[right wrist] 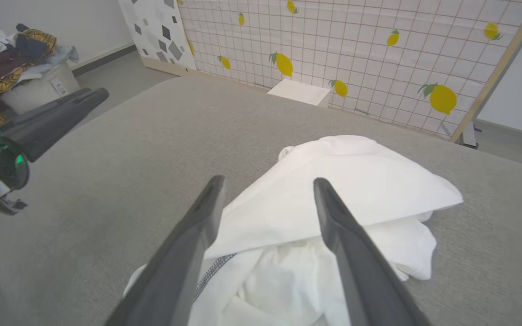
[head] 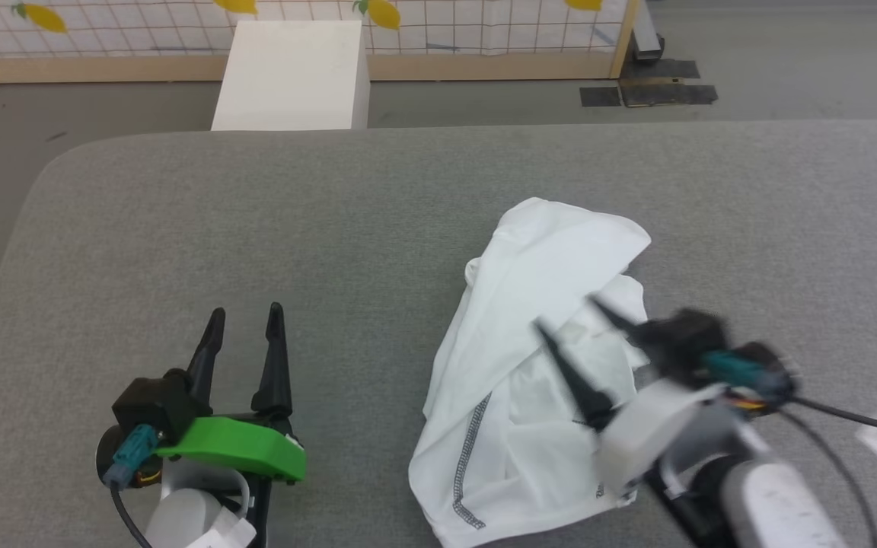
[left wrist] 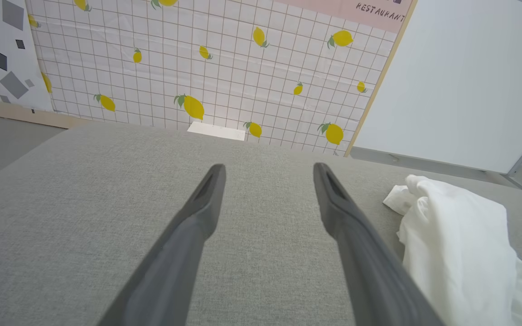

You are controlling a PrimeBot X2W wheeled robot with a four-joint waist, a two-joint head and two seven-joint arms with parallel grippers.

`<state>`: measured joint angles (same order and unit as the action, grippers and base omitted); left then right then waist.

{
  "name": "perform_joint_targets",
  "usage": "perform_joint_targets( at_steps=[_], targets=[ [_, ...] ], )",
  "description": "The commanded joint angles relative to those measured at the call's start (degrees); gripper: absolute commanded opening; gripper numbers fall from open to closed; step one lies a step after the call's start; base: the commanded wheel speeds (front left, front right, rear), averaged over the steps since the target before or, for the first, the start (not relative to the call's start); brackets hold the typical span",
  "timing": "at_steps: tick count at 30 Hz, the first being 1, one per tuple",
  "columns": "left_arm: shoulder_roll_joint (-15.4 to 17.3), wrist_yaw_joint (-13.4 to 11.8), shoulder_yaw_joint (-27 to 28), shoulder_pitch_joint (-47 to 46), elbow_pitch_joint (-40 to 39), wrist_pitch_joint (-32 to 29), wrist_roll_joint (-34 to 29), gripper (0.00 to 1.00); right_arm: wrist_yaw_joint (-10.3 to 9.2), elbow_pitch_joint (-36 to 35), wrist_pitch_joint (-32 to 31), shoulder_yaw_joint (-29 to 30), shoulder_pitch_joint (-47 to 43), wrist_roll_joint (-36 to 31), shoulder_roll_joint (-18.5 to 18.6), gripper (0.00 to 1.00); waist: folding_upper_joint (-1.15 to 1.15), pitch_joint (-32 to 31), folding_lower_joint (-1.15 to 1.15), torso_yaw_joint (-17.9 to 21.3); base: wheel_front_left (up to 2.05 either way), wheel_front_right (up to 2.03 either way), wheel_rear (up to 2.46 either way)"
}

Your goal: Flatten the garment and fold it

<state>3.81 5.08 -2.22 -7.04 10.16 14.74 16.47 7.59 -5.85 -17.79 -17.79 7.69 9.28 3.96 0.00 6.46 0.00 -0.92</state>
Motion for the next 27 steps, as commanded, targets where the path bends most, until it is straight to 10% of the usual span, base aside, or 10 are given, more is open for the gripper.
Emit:
perform_joint_targets(
  at_steps=[1, 12, 27],
  targets=[
    [0.1, 0.5, -0.4, 0.1, -0.2, 0.3, -0.4, 1.00, -0.10, -1.3, 2.7, 3.8, -1.6, -1.5, -0.4, 1.00, 0.00, -0.2, 0.00, 1.0, 0.00, 0.00, 0.00],
    [0.0, 2.2, -17.6, -7.8, -0.4, -6.1, -4.1, 1.00, -0.10, 1.3, 12.4, 23.7, -6.1, -3.1, -1.1, 1.00, 0.00, 1.5, 0.00, 5.6, 0.00, 0.00, 0.00],
    [-0.8, -1.6, -36.1, -31.2, 18.6, -26.5, -8.4, 1.00, -0.10, 6.4, 15.5, 21.5, -3.5, 0.6, -1.1, 1.00, 0.00, 5.9, 0.00, 14.0, 0.00, 0.00, 0.00]
  ],
)
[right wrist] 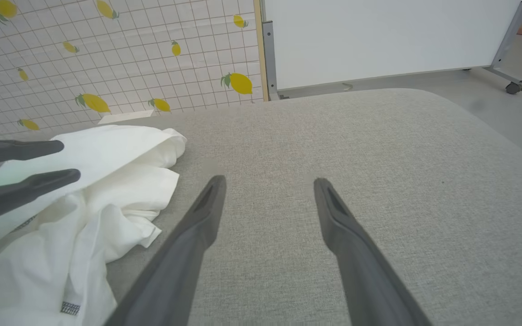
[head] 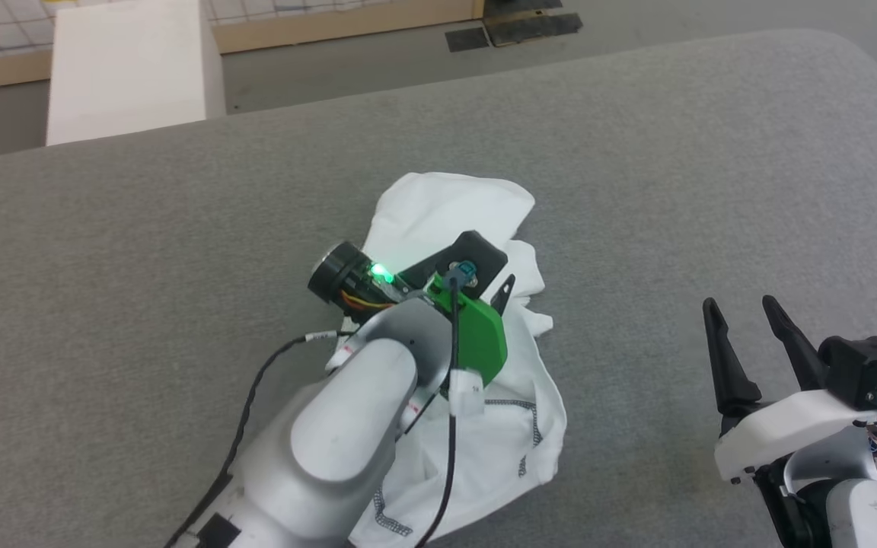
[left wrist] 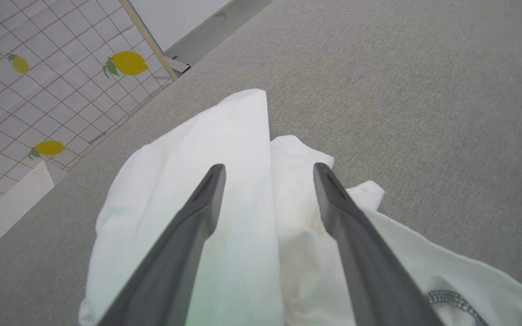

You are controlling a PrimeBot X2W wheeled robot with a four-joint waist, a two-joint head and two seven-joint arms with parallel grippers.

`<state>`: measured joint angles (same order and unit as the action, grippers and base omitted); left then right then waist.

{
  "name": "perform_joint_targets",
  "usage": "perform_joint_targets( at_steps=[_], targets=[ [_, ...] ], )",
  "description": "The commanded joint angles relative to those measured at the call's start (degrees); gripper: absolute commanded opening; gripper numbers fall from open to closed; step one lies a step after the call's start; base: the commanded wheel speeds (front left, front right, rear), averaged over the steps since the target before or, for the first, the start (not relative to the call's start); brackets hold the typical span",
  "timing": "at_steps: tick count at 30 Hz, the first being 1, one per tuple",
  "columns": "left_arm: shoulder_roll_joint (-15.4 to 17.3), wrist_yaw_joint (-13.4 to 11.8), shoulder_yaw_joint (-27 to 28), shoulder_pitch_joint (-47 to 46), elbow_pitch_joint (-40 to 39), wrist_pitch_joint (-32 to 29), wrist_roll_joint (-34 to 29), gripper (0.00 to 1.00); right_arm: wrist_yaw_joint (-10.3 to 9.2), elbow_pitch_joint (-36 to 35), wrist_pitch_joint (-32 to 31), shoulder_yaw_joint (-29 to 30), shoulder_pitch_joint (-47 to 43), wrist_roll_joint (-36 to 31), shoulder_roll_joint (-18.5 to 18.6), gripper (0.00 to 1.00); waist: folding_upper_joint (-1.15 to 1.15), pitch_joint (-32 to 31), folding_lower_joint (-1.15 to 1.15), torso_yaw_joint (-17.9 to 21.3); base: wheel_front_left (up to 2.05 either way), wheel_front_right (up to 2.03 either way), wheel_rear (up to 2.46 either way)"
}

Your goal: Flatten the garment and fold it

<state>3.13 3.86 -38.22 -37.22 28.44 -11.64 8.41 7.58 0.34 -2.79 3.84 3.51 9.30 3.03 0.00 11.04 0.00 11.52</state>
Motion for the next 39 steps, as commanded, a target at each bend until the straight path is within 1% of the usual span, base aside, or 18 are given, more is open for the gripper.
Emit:
perform_joint_targets(
  at_steps=[1, 6, 11, 12, 13, 15, 18, 21, 23, 26, 29, 31, 35, 39],
  targets=[
    [-0.1, -0.6, -0.4, -1.5, 0.8, -0.6, -0.5, 1.00, -0.09, 0.4, 0.6, -0.1, 0.7, 0.6, -0.1, 1.00, 0.00, 1.5, 0.00, 1.8, 0.00, 0.00, 0.00],
    [0.0, -2.7, -2.0, -4.5, 5.0, -3.4, -2.7, 1.00, -0.09, 1.9, 1.4, -0.7, 1.0, 1.4, -0.1, 1.00, 0.00, 2.0, 0.00, 3.1, 0.00, 0.00, 0.00],
    [0.5, -4.8, -1.2, -5.4, 8.1, -5.7, -2.8, 1.00, -0.09, 2.3, 1.6, -0.8, 1.0, 1.9, -0.1, 1.00, 0.00, 1.9, 0.00, 3.3, 0.00, 0.00, 0.00],
    [0.6, -5.0, -1.1, -5.7, 8.6, -6.1, -2.7, 0.81, -0.09, 2.3, 1.6, -0.8, 1.0, 1.8, -0.1, 1.00, 0.00, 1.9, 0.00, 3.2, 0.00, 0.00, 0.00],
    [0.6, -5.1, -1.0, -5.9, 8.9, -6.1, -2.6, 0.45, -0.09, 2.3, 1.6, -0.7, 1.0, 1.9, -0.1, 1.00, 0.00, 1.9, 0.00, 3.1, 0.00, 0.00, 0.00],
    [0.7, -5.2, -0.9, -6.7, 9.3, -6.1, -2.5, 0.00, -0.09, 2.3, 1.6, -0.8, 1.2, 1.8, -0.1, 1.00, 0.00, 2.1, 0.00, 2.7, 0.00, 0.00, 0.00],
    [0.7, -5.0, -0.9, -7.6, 10.2, -6.8, -2.1, 0.00, -0.09, 2.2, 1.5, -1.0, 1.5, 2.0, -0.1, 1.00, 0.00, 2.3, 0.00, 2.1, 0.00, 0.00, 0.00],
    [0.5, -5.1, -0.1, -8.3, 10.1, -5.8, -0.9, 0.00, -0.09, 2.1, 1.3, -1.3, 1.7, 2.0, -0.1, 1.00, 0.00, 2.3, 0.00, 1.5, 0.00, 0.00, 0.00],
    [0.4, -5.3, 0.7, -8.5, 9.7, -4.7, 0.4, 0.00, -0.09, 2.1, 1.1, -1.3, 1.6, 2.0, -0.1, 1.00, 0.00, 2.2, 0.00, 0.9, 0.00, 0.00, 0.00],
    [0.3, -6.5, 3.9, -8.5, 7.6, -0.8, 3.6, 0.00, -0.09, 2.1, 0.8, -1.4, 1.5, 2.0, -0.1, 1.00, 0.00, 1.5, 0.00, 0.0, 0.00, 0.00, 0.00],
    [0.3, -8.4, 8.1, -7.3, 4.1, 3.3, 7.2, 0.00, -0.09, 1.8, 0.4, -1.2, 1.3, 1.8, -0.1, 1.00, 0.00, 0.7, 0.00, -1.0, 0.00, 0.00, 0.00],
    [1.0, -9.8, 11.3, -5.5, 0.9, 5.9, 9.5, 0.00, -0.09, 1.5, 0.1, -1.1, 1.0, 1.7, -0.1, 1.00, 0.00, 0.2, 0.00, -1.8, 0.00, 0.00, 0.00],
    [4.5, -13.6, 17.8, 0.5, -7.2, 9.3, 12.8, 0.00, -0.09, 0.8, -0.3, -0.8, 0.5, 1.6, -0.1, 1.00, 0.00, -0.8, 0.00, -3.6, 0.00, 0.00, 0.00],
    [9.6, -18.2, 24.4, 10.7, -16.7, 10.0, 15.2, 0.00, -0.09, -0.1, -1.1, -0.4, 0.0, 1.3, -0.1, 1.00, 0.00, -1.5, 0.00, -5.4, 0.00, 0.00, 0.00]
  ],
)
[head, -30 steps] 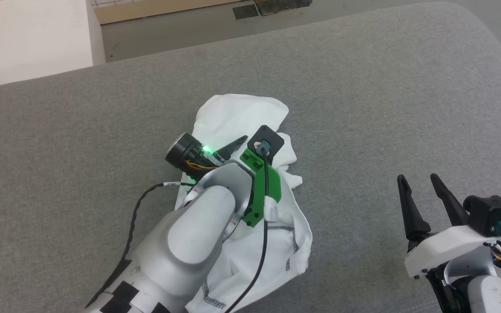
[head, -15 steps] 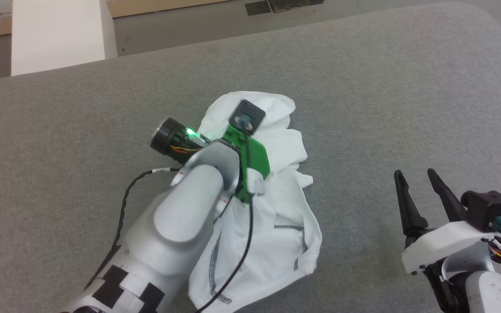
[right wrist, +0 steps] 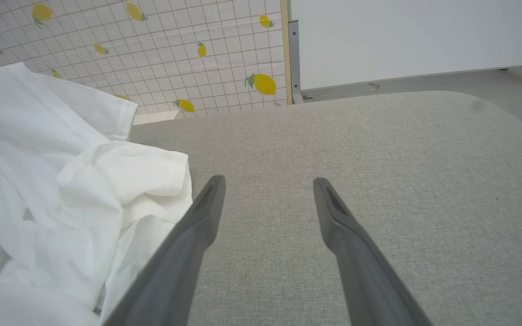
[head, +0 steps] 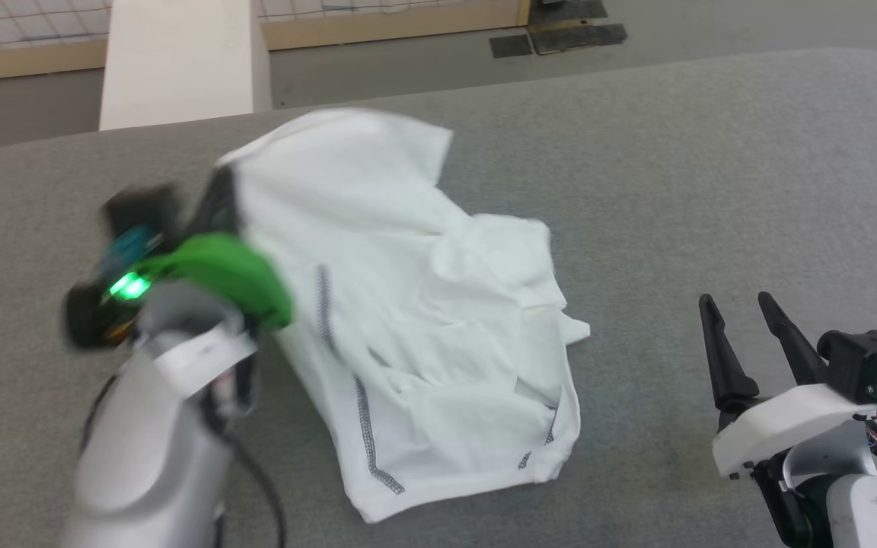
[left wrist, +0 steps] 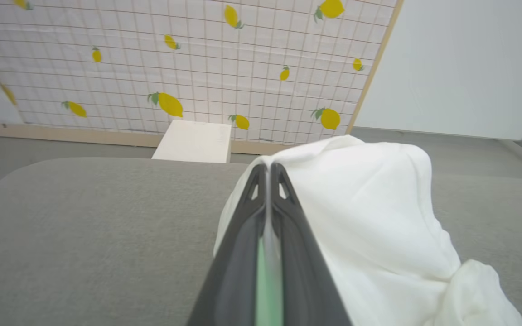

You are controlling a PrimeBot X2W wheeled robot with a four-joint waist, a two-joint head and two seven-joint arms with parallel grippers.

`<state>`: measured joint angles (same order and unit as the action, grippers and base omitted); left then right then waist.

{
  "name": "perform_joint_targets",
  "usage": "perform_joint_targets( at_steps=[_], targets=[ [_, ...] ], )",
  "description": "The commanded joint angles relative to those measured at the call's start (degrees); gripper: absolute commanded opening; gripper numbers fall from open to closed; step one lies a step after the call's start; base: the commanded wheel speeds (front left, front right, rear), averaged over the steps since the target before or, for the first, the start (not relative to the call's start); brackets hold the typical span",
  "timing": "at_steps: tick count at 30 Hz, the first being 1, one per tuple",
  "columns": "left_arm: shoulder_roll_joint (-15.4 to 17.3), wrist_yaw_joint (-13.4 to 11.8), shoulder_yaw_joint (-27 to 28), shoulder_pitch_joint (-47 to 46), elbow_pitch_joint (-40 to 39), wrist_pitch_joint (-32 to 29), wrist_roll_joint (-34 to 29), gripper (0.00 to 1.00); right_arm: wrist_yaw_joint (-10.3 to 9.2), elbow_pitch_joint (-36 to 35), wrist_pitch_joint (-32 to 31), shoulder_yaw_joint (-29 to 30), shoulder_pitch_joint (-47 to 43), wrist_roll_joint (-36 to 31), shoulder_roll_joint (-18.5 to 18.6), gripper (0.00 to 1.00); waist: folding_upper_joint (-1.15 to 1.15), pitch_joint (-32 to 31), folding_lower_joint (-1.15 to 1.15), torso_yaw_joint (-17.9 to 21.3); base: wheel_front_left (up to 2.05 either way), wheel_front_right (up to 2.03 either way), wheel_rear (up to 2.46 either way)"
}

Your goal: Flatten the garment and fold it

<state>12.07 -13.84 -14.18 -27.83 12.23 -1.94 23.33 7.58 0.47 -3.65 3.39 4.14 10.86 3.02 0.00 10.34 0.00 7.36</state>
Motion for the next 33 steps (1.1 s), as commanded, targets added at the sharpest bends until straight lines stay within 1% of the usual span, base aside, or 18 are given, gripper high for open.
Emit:
perform_joint_targets(
  at_steps=[1, 4, 7, 11, 12, 13, 15, 16, 18, 22, 24, 27, 31, 32, 33],
  targets=[
    [1.6, -1.5, 1.7, 3.7, -2.3, 0.1, 0.7, 0.00, -0.09, -0.4, -0.4, 0.1, -0.7, -0.3, -0.1, 1.00, 0.00, -0.8, 0.00, -1.7, 0.00, 0.00, 0.00],
    [4.0, -4.1, 5.1, 11.8, -6.8, -1.3, 2.0, 0.00, -0.09, -1.0, -1.1, 0.3, -1.0, -0.6, -0.1, 1.00, 0.00, -1.0, 0.00, -3.1, 0.00, 0.00, 0.00],
    [5.2, -6.4, 7.4, 19.5, -9.3, -3.0, 3.4, 0.00, -0.09, -1.3, -2.0, 0.1, -1.3, -0.7, -0.1, 1.00, 0.00, -1.0, 0.00, -4.3, 0.00, 0.00, 0.00],
    [4.7, -8.3, 8.6, 26.7, -8.7, -5.8, 5.5, 0.00, -0.09, -1.5, -3.7, -0.2, -1.7, -0.7, -0.1, 1.00, 0.00, -1.2, 0.00, -5.6, 0.00, 0.00, 0.00],
    [4.0, -8.4, 8.9, 27.8, -8.5, -6.1, 6.5, 0.00, -0.09, -1.6, -4.4, -0.2, -1.8, -0.7, -0.1, 1.00, 0.00, -1.2, 0.00, -6.0, 0.00, 0.00, 0.00],
    [3.0, -8.0, 9.4, 28.3, -8.4, -5.6, 7.8, 0.00, -0.09, -1.6, -5.0, -0.2, -1.9, -0.7, -0.1, 1.00, 0.00, -1.1, 0.00, -6.3, 0.00, 0.00, 0.00],
    [1.5, -5.6, 9.7, 28.6, -8.0, -3.3, 9.9, 1.00, -0.09, -1.8, -6.3, -0.7, -2.2, -0.9, -0.1, 1.00, 0.00, -1.2, 0.00, -7.0, 0.00, 0.00, 0.00],
    [0.6, -4.3, 9.9, 28.5, -7.7, -1.6, 11.0, 1.00, -0.09, -2.0, -6.9, -1.2, -2.3, -0.9, -0.1, 1.00, 0.00, -1.2, 0.00, -7.3, 0.00, 0.00, 0.00],
    [0.3, -2.4, 9.7, 28.2, -6.9, 2.4, 10.5, 1.00, -0.09, -2.3, -8.4, -2.7, -2.3, -1.0, -0.1, 1.00, 0.00, -1.2, 0.00, -7.8, 0.00, 0.00, 0.00],
    [-0.8, 0.1, 8.5, 26.8, -6.3, 11.8, 7.8, 1.00, -0.09, -1.9, -13.1, -6.5, -2.0, -0.8, -0.1, 1.00, 0.00, -0.9, 0.00, -9.1, 0.00, 0.00, 0.00],
    [-1.3, 1.2, 8.2, 26.0, -5.7, 14.5, 6.8, 1.00, -0.09, -1.2, -15.8, -8.2, -1.6, -0.3, -0.1, 1.00, 0.00, -0.7, 0.00, -9.7, 0.00, 0.00, 0.00],
    [-2.1, 2.8, 8.1, 24.8, -5.3, 16.3, 5.6, 1.00, -0.09, 0.0, -19.6, -9.4, -0.8, 0.0, -0.1, 1.00, 0.00, -0.3, 0.00, -10.5, 0.00, 0.00, 0.00],
    [-3.3, 4.6, 7.8, 23.7, -4.4, 16.8, 3.9, 1.00, -0.09, 2.0, -23.9, -9.9, 1.1, -1.1, -0.1, 1.00, 0.00, 0.6, 0.00, -11.3, 0.00, 0.00, 0.00],
    [-3.6, 5.0, 7.8, 23.4, -4.0, 16.9, 3.6, 1.00, -0.09, 2.7, -25.2, -9.8, 1.5, -1.2, -0.1, 0.85, 0.00, 0.8, 0.00, -11.5, 0.00, 0.00, 0.00],
    [-3.9, 5.3, 7.9, 23.3, -3.8, 16.9, 3.5, 1.00, -0.09, 3.1, -25.9, -9.6, 1.9, -1.1, -0.1, 0.40, 0.00, 1.0, 0.00, -11.6, 0.00, 0.00, 0.00]
  ],
)
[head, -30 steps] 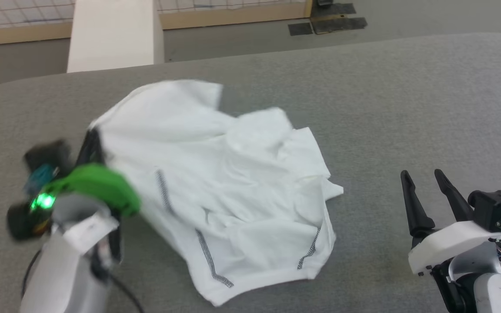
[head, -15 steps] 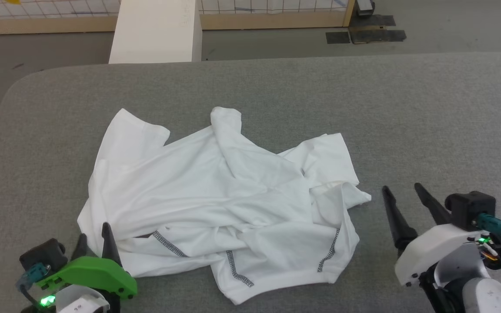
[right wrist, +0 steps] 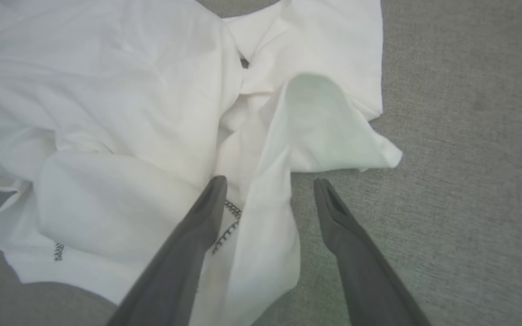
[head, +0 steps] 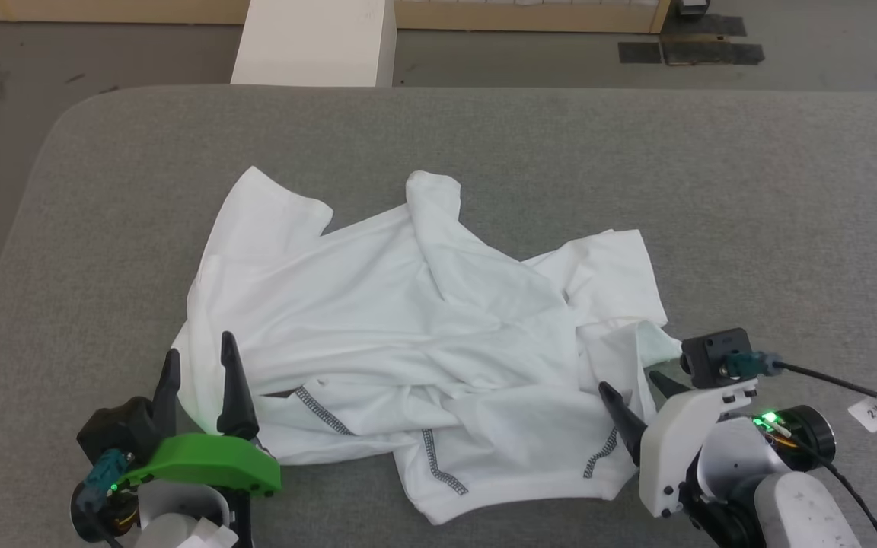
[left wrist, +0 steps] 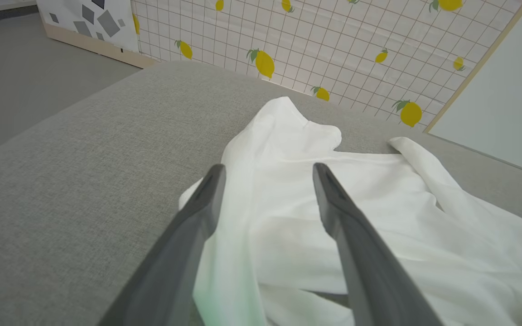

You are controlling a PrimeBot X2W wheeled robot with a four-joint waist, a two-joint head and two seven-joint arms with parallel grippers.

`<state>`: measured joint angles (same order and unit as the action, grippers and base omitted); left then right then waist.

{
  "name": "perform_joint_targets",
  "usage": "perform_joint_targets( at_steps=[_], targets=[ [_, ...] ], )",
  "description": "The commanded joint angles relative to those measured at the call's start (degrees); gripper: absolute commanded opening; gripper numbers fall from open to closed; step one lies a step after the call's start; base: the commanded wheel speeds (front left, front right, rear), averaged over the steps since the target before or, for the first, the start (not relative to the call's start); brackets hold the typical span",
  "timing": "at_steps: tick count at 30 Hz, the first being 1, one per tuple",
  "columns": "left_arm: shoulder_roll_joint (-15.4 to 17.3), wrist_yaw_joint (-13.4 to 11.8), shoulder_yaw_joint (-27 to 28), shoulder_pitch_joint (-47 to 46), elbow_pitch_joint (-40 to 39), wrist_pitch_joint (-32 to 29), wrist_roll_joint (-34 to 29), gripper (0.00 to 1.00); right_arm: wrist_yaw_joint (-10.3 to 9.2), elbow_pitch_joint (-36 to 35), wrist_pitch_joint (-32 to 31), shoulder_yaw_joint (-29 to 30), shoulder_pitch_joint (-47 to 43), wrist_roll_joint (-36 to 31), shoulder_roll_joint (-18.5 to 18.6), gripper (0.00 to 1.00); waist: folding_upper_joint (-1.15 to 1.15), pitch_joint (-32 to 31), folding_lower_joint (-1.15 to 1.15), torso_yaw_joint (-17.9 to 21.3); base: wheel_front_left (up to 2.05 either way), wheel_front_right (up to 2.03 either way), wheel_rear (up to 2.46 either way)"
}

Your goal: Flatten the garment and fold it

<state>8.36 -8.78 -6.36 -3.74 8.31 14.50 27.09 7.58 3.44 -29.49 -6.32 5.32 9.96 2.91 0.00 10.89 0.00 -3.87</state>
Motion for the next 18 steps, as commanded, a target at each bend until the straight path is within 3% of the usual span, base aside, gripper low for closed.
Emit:
perform_joint_targets(
  at_steps=[1, 9, 10, 18],
  targets=[
    [-0.5, 0.5, 0.3, -1.1, 0.3, 0.5, -0.6, 1.00, -0.09, 0.5, -0.4, 0.3, 1.3, -0.3, 0.0, 0.00, 0.00, 0.5, 0.00, -0.5, 0.00, 0.00, 0.00],
    [-2.3, 2.6, 2.5, -1.4, 1.4, 0.5, -2.5, 1.00, -0.09, -2.1, 4.7, 10.8, 5.5, -5.7, 0.0, 0.00, 0.00, -0.2, 0.00, -0.2, 0.00, 0.00, 0.00],
    [-2.7, 3.1, 3.0, -1.3, 2.2, 0.5, -3.0, 1.00, -0.09, -4.9, 6.1, 16.3, 5.8, -8.5, 0.0, 0.00, 0.00, -0.9, 0.00, 0.3, 0.00, 0.00, 0.00],
    [-3.3, 4.3, 3.5, -1.8, 3.3, 0.5, -3.8, 1.00, -0.09, -8.2, 7.5, 32.4, 0.3, -8.4, 0.0, 0.00, 0.00, -2.2, 0.00, 2.0, 0.00, 0.00, 0.00]
  ],
)
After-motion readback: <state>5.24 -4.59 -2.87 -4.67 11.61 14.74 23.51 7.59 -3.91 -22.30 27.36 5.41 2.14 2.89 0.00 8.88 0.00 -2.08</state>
